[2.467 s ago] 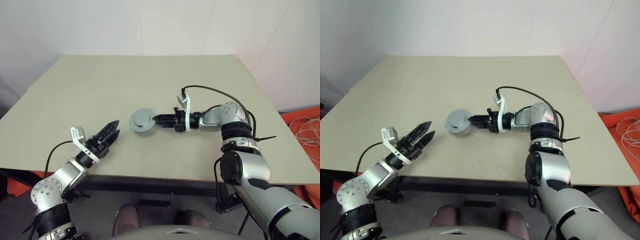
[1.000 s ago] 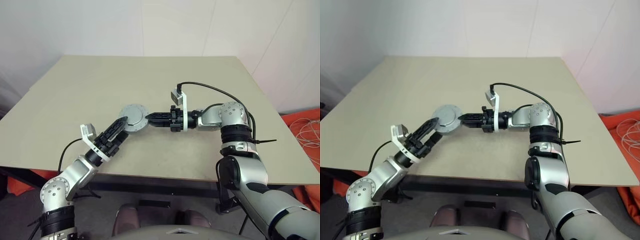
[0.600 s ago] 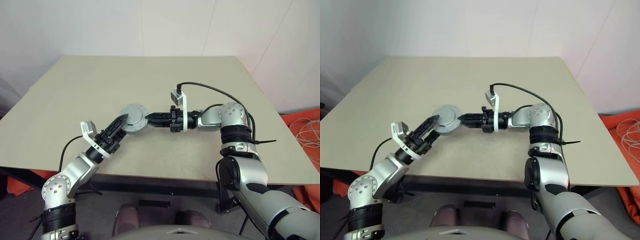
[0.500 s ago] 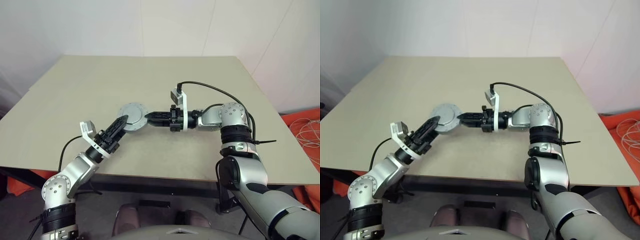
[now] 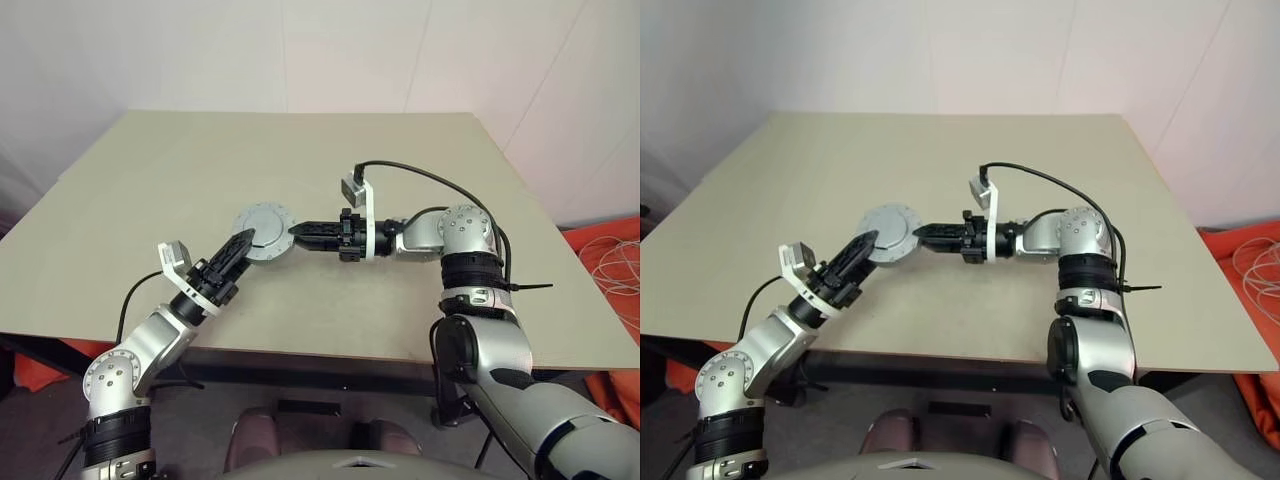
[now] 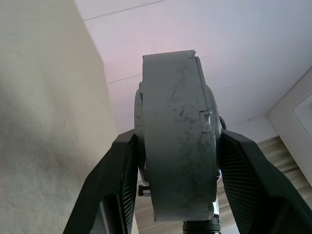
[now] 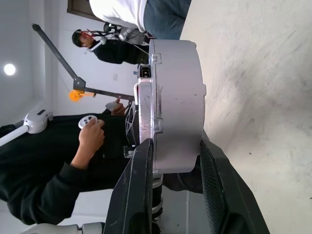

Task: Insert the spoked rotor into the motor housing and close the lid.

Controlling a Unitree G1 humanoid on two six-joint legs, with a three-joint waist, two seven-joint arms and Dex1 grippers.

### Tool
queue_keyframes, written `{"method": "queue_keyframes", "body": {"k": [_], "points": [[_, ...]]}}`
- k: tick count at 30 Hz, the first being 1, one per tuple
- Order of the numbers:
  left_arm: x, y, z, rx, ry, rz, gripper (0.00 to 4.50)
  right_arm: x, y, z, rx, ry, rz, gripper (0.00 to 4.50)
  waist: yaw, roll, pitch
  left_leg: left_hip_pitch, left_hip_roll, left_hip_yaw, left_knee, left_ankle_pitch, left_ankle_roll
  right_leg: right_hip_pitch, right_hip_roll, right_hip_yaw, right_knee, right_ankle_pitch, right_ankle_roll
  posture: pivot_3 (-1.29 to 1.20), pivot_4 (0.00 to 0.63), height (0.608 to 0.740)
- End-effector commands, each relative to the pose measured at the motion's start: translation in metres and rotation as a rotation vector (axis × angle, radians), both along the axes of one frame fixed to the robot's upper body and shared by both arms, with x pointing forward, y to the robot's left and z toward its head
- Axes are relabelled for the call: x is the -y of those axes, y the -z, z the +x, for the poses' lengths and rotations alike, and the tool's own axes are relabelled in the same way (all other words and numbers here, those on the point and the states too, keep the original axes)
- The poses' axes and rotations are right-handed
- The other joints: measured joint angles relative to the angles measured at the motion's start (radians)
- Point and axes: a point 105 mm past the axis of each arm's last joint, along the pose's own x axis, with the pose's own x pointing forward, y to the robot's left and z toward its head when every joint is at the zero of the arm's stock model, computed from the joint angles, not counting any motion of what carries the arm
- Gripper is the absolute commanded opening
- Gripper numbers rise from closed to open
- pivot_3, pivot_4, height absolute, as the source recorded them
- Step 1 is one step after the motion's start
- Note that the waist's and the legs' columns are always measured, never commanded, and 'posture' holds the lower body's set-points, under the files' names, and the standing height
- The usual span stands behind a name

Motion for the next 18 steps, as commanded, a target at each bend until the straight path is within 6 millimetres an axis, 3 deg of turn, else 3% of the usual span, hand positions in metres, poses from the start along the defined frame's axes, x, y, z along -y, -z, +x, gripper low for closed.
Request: {"method": "queue_keyframes", "body": {"k": [1, 8, 18], "points": [[0.005, -0.012, -0.001, 0.056, 0.031, 0.007, 2.07, -0.006, -0.013, -0.004, 0.062, -0.029, 0.018, 2.17, 0.0, 0.0, 0.0, 0.0, 0.0, 0.0, 0.0, 0.0, 0.0, 0.0, 0.0, 0.0, 0.0, 0.0, 0.0, 0.0, 0.0, 0.74], [0.002, -0.008, 0.0, 0.052, 0.031, 0.013, 2.07, -0.004, -0.009, -0.004, 0.046, -0.028, 0.01, 4.49, -0.001, 0.0, 0.0, 0.001, -0.001, 0.0, 0.0, 0.0, 0.0, 0.0, 0.0, 0.002, 0.0, 0.0, 0.001, 0.0, 0.0, 0.74], [-0.015, -0.008, 0.005, 0.061, -0.068, 0.032, 2.07, 0.011, 0.007, 0.013, 0.072, 0.093, -0.079, 4.5, -0.001, -0.001, 0.0, 0.0, -0.001, 0.0, 0.0, 0.0, 0.0, 0.0, 0.001, 0.004, 0.0, 0.001, 0.001, 0.0, 0.0, 0.74]]}}
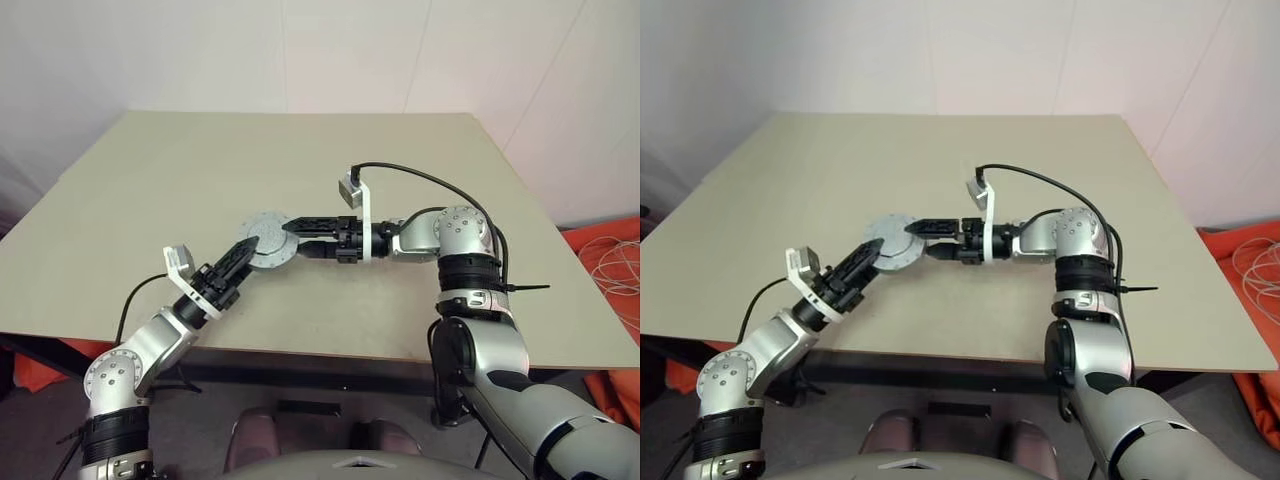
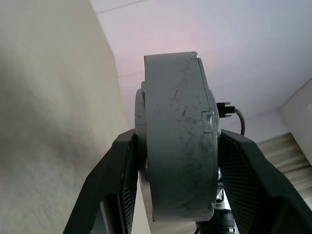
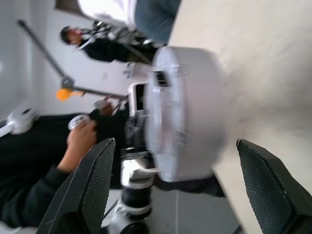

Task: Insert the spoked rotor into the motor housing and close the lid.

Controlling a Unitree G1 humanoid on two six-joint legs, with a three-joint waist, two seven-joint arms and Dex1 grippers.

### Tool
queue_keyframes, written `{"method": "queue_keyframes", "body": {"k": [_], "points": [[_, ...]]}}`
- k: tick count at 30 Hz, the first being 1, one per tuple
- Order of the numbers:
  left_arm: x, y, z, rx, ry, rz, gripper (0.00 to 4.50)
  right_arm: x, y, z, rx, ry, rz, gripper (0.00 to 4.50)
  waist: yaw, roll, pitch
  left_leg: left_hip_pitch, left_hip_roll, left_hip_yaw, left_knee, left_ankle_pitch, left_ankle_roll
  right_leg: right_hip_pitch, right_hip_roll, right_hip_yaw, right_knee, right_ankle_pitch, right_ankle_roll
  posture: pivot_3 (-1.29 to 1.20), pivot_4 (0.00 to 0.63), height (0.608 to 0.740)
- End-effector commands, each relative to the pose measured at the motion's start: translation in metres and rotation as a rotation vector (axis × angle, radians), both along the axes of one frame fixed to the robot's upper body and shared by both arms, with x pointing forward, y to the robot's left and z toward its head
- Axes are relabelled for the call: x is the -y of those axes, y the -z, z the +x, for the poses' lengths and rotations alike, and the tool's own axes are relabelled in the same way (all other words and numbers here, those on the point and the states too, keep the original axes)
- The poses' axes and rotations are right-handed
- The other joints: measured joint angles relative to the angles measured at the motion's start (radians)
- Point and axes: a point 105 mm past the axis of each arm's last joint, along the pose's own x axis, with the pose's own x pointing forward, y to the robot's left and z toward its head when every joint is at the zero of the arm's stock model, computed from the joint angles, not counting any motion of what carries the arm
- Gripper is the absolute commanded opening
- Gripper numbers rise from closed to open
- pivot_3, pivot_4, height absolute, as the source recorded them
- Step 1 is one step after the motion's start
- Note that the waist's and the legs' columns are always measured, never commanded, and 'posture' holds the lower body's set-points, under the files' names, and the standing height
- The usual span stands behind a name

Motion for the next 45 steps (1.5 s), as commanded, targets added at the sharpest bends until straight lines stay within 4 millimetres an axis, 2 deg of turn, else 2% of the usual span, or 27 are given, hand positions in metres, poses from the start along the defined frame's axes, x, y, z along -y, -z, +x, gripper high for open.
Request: {"method": "queue_keyframes", "body": {"k": [1, 6, 8, 10, 12, 15, 18, 22, 27, 32, 40, 45], "points": [[-0.015, -0.018, 0.003, 0.093, -0.073, 0.005, 2.07, 0.008, -0.001, 0.009, 0.069, 0.057, -0.03, 4.5, 0.0, 0.0, 0.0, 0.0, 0.0, 0.0, 0.0, 0.0, 0.0, 0.0, 0.0, 0.0, 0.0, 0.0, 0.0, 0.0, 0.0, 0.74], [-0.046, -0.023, 0.018, 0.1, -0.269, 0.021, 2.07, 0.017, -0.002, 0.017, 0.227, 0.091, -0.099, 4.5, -0.001, 0.0, 0.0, 0.0, 0.0, 0.0, 0.0, 0.0, 0.0, 0.0, 0.0, 0.001, 0.0, 0.0, 0.001, 0.0, 0.0, 0.74], [-0.052, -0.023, 0.022, 0.09, -0.309, 0.034, 2.07, 0.019, -0.001, 0.019, 0.317, 0.087, -0.15, 4.5, 0.0, -0.001, 0.0, 0.0, 0.0, 0.0, 0.001, 0.0, 0.0, 0.0, 0.001, 0.001, 0.0, 0.0, 0.001, 0.0, 0.0, 0.74], [-0.057, -0.022, 0.026, 0.081, -0.348, 0.053, 2.07, 0.022, 0.006, 0.024, 0.533, 0.063, -0.304, 4.5, 0.0, -0.002, -0.001, 0.0, 0.0, 0.0, 0.001, 0.0, 0.0, 0.0, 0.001, 0.001, 0.0, 0.001, 0.001, 0.0, 0.0, 0.74], [-0.065, -0.021, 0.033, 0.059, -0.408, 0.053, 2.07, 0.019, 0.005, 0.022, 0.731, 0.008, -0.36, 4.5, 0.002, -0.006, -0.003, 0.0, 0.0, 0.0, 0.001, 0.0, 0.0, 0.001, 0.001, 0.001, -0.001, 0.001, 0.002, 0.0, 0.0, 0.74], [-0.072, -0.022, 0.039, 0.045, -0.465, 0.049, 2.07, 0.017, 0.001, 0.02, 0.828, -0.031, -0.36, 4.5, 0.001, -0.008, -0.002, 0.0, 0.0, 0.0, 0.002, 0.0, 0.001, 0.001, 0.001, 0.002, -0.001, 0.001, 0.003, 0.0, 0.0, 0.74], [-0.091, -0.029, 0.047, 0.021, -0.596, -0.021, 2.07, 0.014, -0.004, 0.018, 0.959, -0.076, -0.381, 4.5, 0.0, -0.012, -0.001, -0.001, 0.0, 0.0, 0.003, 0.0, 0.001, 0.001, 0.001, 0.003, -0.001, 0.002, 0.003, 0.0, 0.0, 0.74], [-0.115, -0.032, 0.054, -0.035, -0.753, -0.097, 2.07, 0.011, -0.004, 0.009, 1.03, -0.142, -0.376, 4.5, -0.002, -0.02, -0.002, 0.0, 0.0, -0.001, 0.004, 0.0, 0.001, 0.002, 0.002, 0.003, -0.001, 0.002, 0.003, 0.0, 0.0, 0.74], [-0.132, -0.036, 0.06, -0.105, -0.886, -0.179, 2.07, 0.008, -0.009, 0.002, 1.127, -0.173, -0.343, 4.5, -0.005, -0.024, -0.001, 0.0, 0.0, -0.001, 0.004, -0.001, 0.002, 0.002, 0.002, 0.003, -0.001, 0.002, 0.003, 0.0, 0.0, 0.74], [-0.138, -0.034, 0.066, -0.172, -0.945, -0.235, 2.07, 0.008, -0.008, -0.001, 1.149, -0.189, -0.34, 4.5, -0.004, -0.03, -0.002, 0.0, -0.001, -0.002, 0.005, -0.001, 0.002, 0.003, 0.002, 0.003, -0.001, 0.003, 0.003, 0.0, 0.0, 0.74], [-0.147, -0.018, 0.069, -0.28, -1.024, -0.256, 2.07, 0.008, -0.006, -0.002, 1.154, -0.198, -0.341, 4.5, -0.007, -0.032, -0.001, 0.0, 0.0, -0.002, 0.006, -0.001, 0.002, 0.004, 0.002, 0.004, -0.001, 0.004, 0.003, 0.0, 0.0, 0.74], [-0.151, -0.004, 0.069, -0.362, -1.057, -0.209, 2.07, 0.007, -0.006, -0.002, 1.16, -0.203, -0.346, 4.5, -0.007, -0.033, -0.001, 0.0, 0.0, -0.002, 0.006, -0.001, 0.002, 0.004, 0.002, 0.004, -0.001, 0.004, 0.002, 0.0, 0.0, 0.74]]}}
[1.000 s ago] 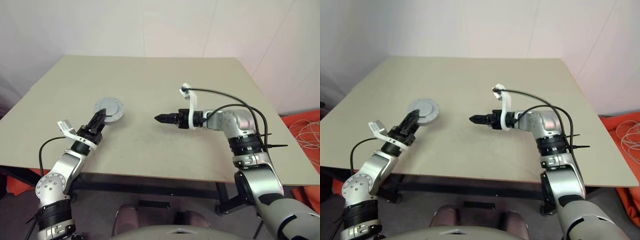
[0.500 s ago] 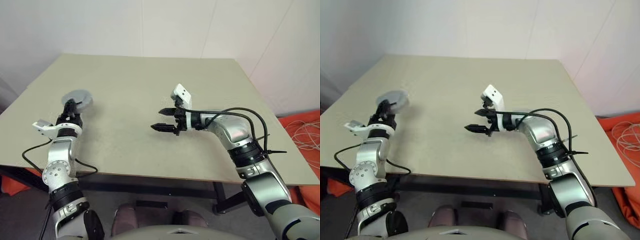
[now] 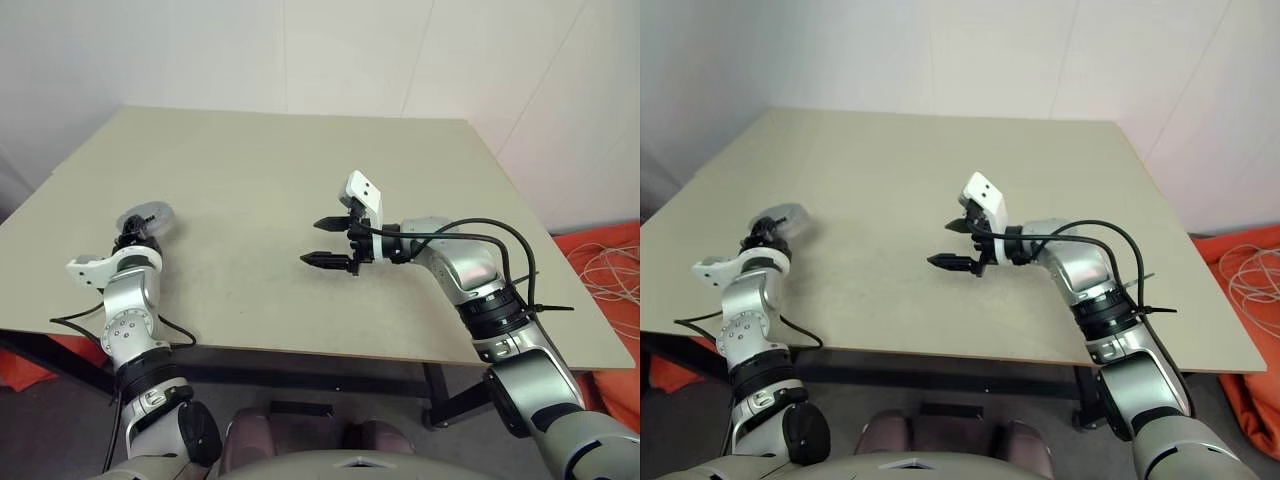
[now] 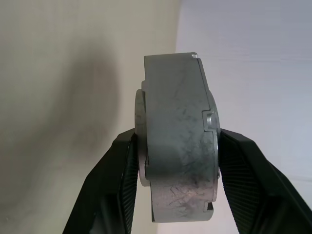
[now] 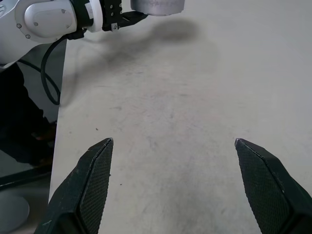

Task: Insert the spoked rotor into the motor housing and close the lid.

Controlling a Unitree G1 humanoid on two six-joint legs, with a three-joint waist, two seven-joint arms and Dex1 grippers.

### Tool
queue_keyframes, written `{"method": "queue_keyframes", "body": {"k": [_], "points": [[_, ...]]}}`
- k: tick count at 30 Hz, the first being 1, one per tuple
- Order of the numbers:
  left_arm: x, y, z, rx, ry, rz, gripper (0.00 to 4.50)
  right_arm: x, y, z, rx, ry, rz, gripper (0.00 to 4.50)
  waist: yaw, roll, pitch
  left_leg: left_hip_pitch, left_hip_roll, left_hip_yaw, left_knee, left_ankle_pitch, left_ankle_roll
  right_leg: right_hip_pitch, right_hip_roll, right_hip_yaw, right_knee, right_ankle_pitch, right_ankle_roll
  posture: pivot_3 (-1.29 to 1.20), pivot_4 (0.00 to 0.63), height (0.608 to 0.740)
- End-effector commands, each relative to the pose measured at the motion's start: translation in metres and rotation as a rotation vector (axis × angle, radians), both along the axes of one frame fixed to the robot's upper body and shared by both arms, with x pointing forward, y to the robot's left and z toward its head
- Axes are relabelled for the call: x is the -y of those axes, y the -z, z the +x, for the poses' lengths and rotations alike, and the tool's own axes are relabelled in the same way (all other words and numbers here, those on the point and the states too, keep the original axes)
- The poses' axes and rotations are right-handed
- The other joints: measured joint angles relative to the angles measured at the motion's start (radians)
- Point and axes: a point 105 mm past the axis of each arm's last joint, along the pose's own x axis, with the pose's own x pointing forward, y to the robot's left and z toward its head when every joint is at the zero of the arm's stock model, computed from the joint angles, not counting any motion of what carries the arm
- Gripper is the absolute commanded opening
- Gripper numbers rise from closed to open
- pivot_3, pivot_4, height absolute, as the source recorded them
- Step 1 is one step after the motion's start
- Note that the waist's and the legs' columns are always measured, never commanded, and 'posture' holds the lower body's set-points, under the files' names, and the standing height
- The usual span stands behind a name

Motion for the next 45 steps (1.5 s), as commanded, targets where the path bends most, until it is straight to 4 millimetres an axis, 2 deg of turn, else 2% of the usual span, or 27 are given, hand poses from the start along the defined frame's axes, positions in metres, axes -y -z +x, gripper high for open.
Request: {"method": "queue_keyframes", "body": {"k": [1, 7, 12, 15, 18, 21, 23, 27, 31, 33, 35, 38, 45], "points": [[-0.002, -0.018, 0.007, 0.012, 0.002, 0.035, 2.42, -0.004, -0.014, -0.002, 0.07, -0.028, 0.014, 4.5, 0.0, 0.0, 0.0, 0.0, 0.0, 0.0, 0.0, 0.0, 0.0, 0.0, 0.0, 0.0, 0.0, 0.0, 0.0, 0.0, 0.0, 0.74], [-0.002, -0.007, 0.003, -0.071, -0.012, 0.017, 4.36, -0.004, -0.013, -0.002, 0.076, -0.028, 0.009, 4.5, 0.0, 0.0, 0.0, 0.001, 0.0, 0.0, 0.0, 0.0, 0.0, 0.002, 0.0, 0.0, 0.0, 0.0, 0.0, 0.0, 0.0, 0.74], [0.01, 0.006, -0.002, -0.179, 0.012, -0.011, 4.47, -0.003, -0.01, -0.003, 0.083, -0.028, -0.002, 4.5, 0.0, 0.0, 0.0, 0.002, 0.0, 0.0, 0.001, 0.0, 0.0, 0.003, 0.0, 0.0, 0.0, 0.0, 0.0, 0.0, 0.0, 0.74], [0.03, 0.02, -0.016, -0.324, 0.06, 0.005, 4.47, 0.001, -0.009, -0.002, 0.088, -0.021, -0.014, 4.5, -0.001, 0.0, 0.0, 0.002, 0.0, 0.0, 0.003, -0.001, 0.002, 0.004, 0.0, 0.0, 0.0, 0.0, 0.0, 0.0, 0.0, 0.74], [0.045, 0.026, -0.027, -0.408, 0.093, 0.051, 4.47, 0.005, -0.008, 0.0, 0.092, -0.01, -0.021, 4.5, -0.001, 0.001, 0.0, 0.005, 0.0, 0.0, 0.004, -0.003, 0.004, 0.008, -0.001, 0.0, -0.001, 0.0, 0.001, 0.0, 0.0, 0.74], [0.073, 0.03, -0.035, -0.527, 0.26, 0.249, 4.47, 0.014, -0.007, 0.007, 0.1, 0.029, -0.024, 4.5, -0.001, 0.002, -0.001, 0.005, 0.0, 0.0, 0.005, -0.003, 0.005, 0.009, -0.001, 0.0, -0.001, 0.0, 0.001, 0.0, 0.0, 0.74], [0.08, 0.032, -0.036, -0.565, 0.331, 0.357, 4.47, 0.018, -0.006, 0.01, 0.1, 0.049, -0.02, 4.5, 0.0, 0.004, -0.002, 0.006, 0.0, 0.0, 0.006, -0.003, 0.005, 0.009, -0.001, 0.0, -0.001, 0.0, 0.001, 0.0, 0.0, 0.74], [0.088, 0.007, -0.023, -0.476, 0.482, 0.878, 4.47, 0.033, 0.002, 0.018, 0.1, 0.109, -0.021, 4.5, -0.001, 0.006, -0.003, 0.006, 0.0, 0.0, 0.009, -0.004, 0.007, 0.008, 0.0, 0.0, -0.001, 0.0, 0.002, 0.0, 0.0, 0.74], [0.096, -0.022, -0.007, -0.345, 0.566, 1.602, 4.47, 0.05, 0.021, 0.027, 0.094, 0.22, -0.001, 4.5, -0.004, 0.006, -0.002, 0.007, 0.001, -0.002, 0.013, -0.004, 0.007, 0.008, 0.0, 0.0, -0.001, 0.001, 0.004, 0.0, 0.0, 0.74], [0.099, -0.028, -0.006, -0.25, 0.586, 1.795, 4.47, 0.057, 0.028, 0.027, 0.105, 0.248, -0.007, 4.5, -0.007, 0.008, -0.002, 0.008, 0.0, -0.001, 0.013, -0.004, 0.008, 0.008, -0.001, 0.001, -0.001, 0.001, 0.004, 0.0, 0.0, 0.74], [0.105, -0.027, -0.009, -0.127, 0.67, 1.857, 4.47, 0.063, 0.032, 0.029, 0.108, 0.278, -0.004, 4.5, -0.009, 0.01, -0.002, 0.008, -0.001, 0.0, 0.013, -0.005, 0.008, 0.008, -0.001, 0.003, -0.001, 0.001, 0.004, 0.0, 0.0, 0.74], [0.093, -0.028, -0.011, -0.053, 0.678, 1.912, 4.47, 0.077, 0.039, 0.032, 0.101, 0.323, 0.013, 4.5, -0.014, 0.012, -0.001, 0.008, -0.001, 0.0, 0.013, -0.005, 0.009, 0.007, -0.001, 0.004, 0.0, 0.001, 0.003, 0.0, 0.0, 0.74], [0.066, -0.024, -0.019, 0.081, 0.744, 1.825, 4.47, 0.093, 0.033, 0.027, 0.165, 0.309, 0.08, 4.5, -0.032, 0.015, -0.001, 0.008, -0.001, 0.001, 0.013, -0.006, 0.01, 0.006, -0.001, 0.004, 0.001, 0.002, 0.001, 0.0, 0.0, 0.74]]}}
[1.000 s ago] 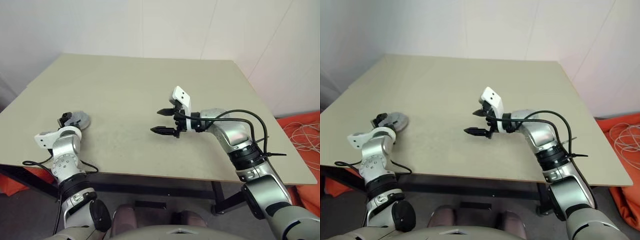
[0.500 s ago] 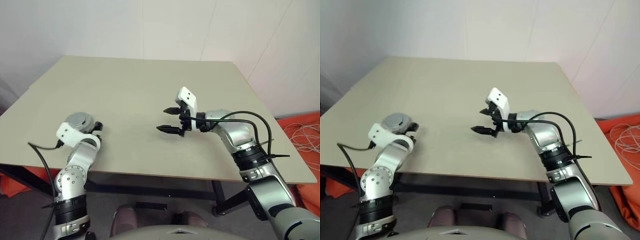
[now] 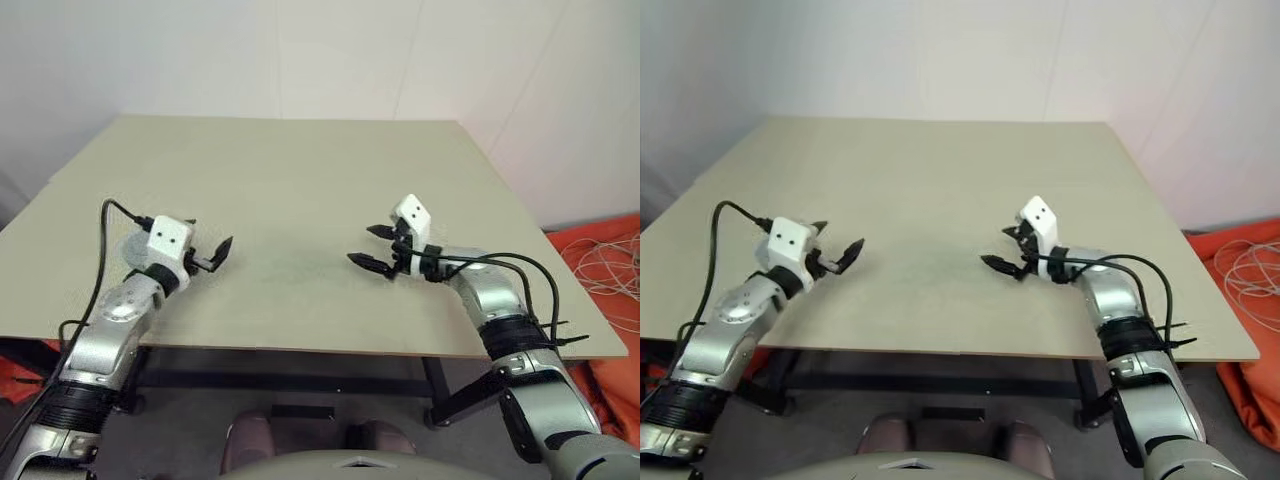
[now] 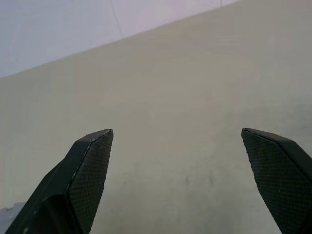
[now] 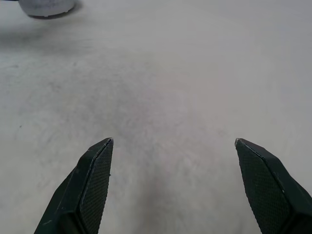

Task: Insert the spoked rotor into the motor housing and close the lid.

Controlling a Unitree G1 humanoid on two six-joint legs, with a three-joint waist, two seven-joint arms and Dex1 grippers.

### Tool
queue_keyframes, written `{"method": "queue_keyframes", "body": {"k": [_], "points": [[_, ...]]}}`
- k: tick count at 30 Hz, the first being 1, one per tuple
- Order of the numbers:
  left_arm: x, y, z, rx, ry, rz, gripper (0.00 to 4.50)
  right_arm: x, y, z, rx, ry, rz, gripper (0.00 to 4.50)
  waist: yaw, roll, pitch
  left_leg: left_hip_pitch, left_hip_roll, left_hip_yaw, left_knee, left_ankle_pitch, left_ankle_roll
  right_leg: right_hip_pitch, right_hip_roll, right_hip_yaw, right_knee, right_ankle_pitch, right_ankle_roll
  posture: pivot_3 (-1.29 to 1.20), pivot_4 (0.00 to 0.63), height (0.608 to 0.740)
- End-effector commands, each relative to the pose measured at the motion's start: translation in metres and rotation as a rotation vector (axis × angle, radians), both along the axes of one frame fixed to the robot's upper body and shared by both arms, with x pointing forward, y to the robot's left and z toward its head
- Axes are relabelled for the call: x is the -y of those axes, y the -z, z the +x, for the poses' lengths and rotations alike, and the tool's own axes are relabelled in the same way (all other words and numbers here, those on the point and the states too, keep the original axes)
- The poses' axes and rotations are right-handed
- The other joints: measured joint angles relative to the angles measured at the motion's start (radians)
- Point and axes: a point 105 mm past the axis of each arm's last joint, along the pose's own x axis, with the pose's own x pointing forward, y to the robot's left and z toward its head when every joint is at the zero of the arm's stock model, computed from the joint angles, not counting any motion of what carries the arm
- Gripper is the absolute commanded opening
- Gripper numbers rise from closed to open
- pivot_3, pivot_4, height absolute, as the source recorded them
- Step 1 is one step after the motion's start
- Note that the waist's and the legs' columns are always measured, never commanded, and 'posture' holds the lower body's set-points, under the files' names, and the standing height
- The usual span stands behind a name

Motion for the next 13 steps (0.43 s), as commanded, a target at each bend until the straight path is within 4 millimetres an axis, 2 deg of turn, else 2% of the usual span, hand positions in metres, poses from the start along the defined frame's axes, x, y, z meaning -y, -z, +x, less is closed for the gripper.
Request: {"method": "queue_keyframes", "body": {"k": [1, 13], "points": [[-0.015, -0.017, -0.002, 0.083, 0.036, -0.037, 4.47, 0.004, -0.023, 0.002, 0.083, -0.022, 0.064, 4.5, -0.003, 0.001, 0.0, 0.0, 0.0, 0.001, 0.0, 0.0, 0.0, 0.0, 0.0, 0.001, 0.0, 0.0, 0.0, 0.0, 0.0, 0.74], [-0.034, -0.013, 0.0, 0.098, -0.029, -0.087, 4.47, -0.008, -0.021, -0.004, 0.063, -0.062, 0.081, 4.5, -0.003, 0.001, 0.0, 0.006, 0.0, 0.002, 0.0, 0.0, 0.0, 0.003, 0.0, 0.003, 0.0, 0.0, 0.0, 0.0, 0.0, 0.74]]}}
